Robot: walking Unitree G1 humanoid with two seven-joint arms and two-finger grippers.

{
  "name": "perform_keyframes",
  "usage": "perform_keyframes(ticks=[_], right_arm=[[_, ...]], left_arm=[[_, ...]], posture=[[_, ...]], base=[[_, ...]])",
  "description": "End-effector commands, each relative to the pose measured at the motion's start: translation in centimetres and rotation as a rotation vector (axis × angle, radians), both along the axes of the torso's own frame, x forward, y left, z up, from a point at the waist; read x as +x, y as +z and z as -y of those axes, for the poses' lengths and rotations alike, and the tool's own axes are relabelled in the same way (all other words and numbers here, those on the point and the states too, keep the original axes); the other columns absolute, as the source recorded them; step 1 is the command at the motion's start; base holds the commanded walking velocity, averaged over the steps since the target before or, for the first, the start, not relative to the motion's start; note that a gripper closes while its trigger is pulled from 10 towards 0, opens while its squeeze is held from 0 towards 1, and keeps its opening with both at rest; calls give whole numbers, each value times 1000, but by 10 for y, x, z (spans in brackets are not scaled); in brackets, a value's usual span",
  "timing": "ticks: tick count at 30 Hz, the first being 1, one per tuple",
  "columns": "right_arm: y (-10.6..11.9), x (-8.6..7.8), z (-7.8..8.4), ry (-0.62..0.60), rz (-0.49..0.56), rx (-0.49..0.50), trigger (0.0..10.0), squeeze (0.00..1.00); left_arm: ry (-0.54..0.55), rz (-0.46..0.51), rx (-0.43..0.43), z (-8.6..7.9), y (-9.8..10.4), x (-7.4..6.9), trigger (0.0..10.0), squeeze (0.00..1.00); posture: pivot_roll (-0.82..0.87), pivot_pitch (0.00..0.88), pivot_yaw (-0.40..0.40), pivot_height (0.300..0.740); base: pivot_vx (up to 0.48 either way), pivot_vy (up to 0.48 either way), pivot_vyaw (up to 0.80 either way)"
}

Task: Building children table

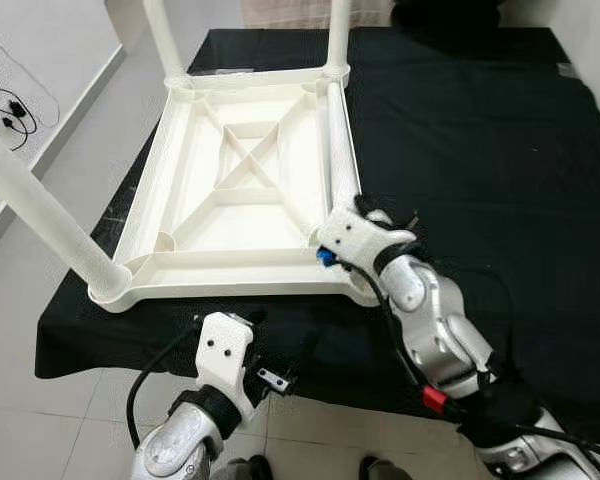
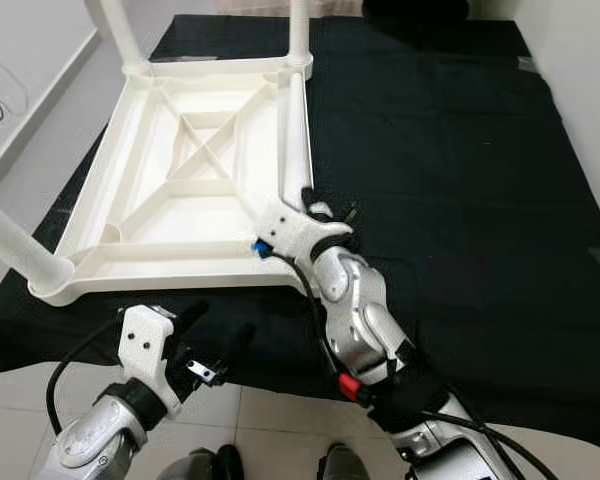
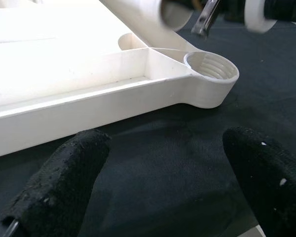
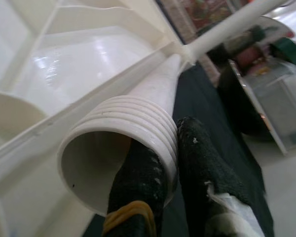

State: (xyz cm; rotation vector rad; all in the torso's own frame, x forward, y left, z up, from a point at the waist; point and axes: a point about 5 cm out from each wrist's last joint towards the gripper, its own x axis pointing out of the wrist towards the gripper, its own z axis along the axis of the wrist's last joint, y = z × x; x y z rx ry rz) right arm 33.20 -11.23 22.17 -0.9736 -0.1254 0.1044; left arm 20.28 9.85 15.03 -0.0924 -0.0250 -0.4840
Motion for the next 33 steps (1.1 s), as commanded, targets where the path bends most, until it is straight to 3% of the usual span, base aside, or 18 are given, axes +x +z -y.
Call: perform_keyframes(ticks=[1,2,4,5,6,9,12,15,17,20,26,28,33], right_arm=[[-8,-1,-3,15,-44,13,0,0],[-8,-1,-3,15,-44,13,0,0],[2,5,9,-31,-31,184,0,0],[2,5,9,-31,-31,184,0,0],[14,10,21,-39,-2,311,0,0],[24,13,29,-18,17,375,0,0],[39,18,43,30,8,557,0,0],[45,19,50,46,6,610,0,0],[57,22,66,83,3,695,0,0],[61,23,72,105,3,737,0,0],[78,24,103,116,62,874,0,0],[78,24,103,116,62,874,0,0],[87,18,116,200,79,989,0,0]], left_arm=[[16,-22,4,-3,-5,0,10000,0],[16,-22,4,-3,-5,0,10000,0],[51,2,3,-8,-1,10,10000,0],[51,2,3,-8,-1,10,10000,0],[75,33,1,-11,4,21,10000,0],[73,57,1,-10,9,28,10000,0],[69,90,-33,-9,21,40,10000,0],[66,106,-48,-8,27,44,10000,0],[60,143,-86,-9,40,54,10000,0],[58,158,-105,-9,46,57,10000,0],[58,231,-213,-13,77,76,10000,0],[58,231,-213,-13,77,76,10000,0],[59,222,-296,-13,86,85,10000,0]], posture=[[5,238,23,740],[5,238,23,740],[-9,223,29,740],[-9,223,29,740],[-17,216,31,740],[-24,209,35,740],[-30,202,41,740],[-33,193,44,740],[-36,178,47,740],[-38,170,50,740],[-44,130,60,740],[-44,130,60,740],[-54,120,62,740]], base=[[0,0,0],[0,0,0],[0,0,0],[0,0,0],[0,0,0],[0,0,0],[0,0,0],[0,0,0],[0,0,0],[0,0,0],[0,0,0],[0,0,0],[0,0,0]])
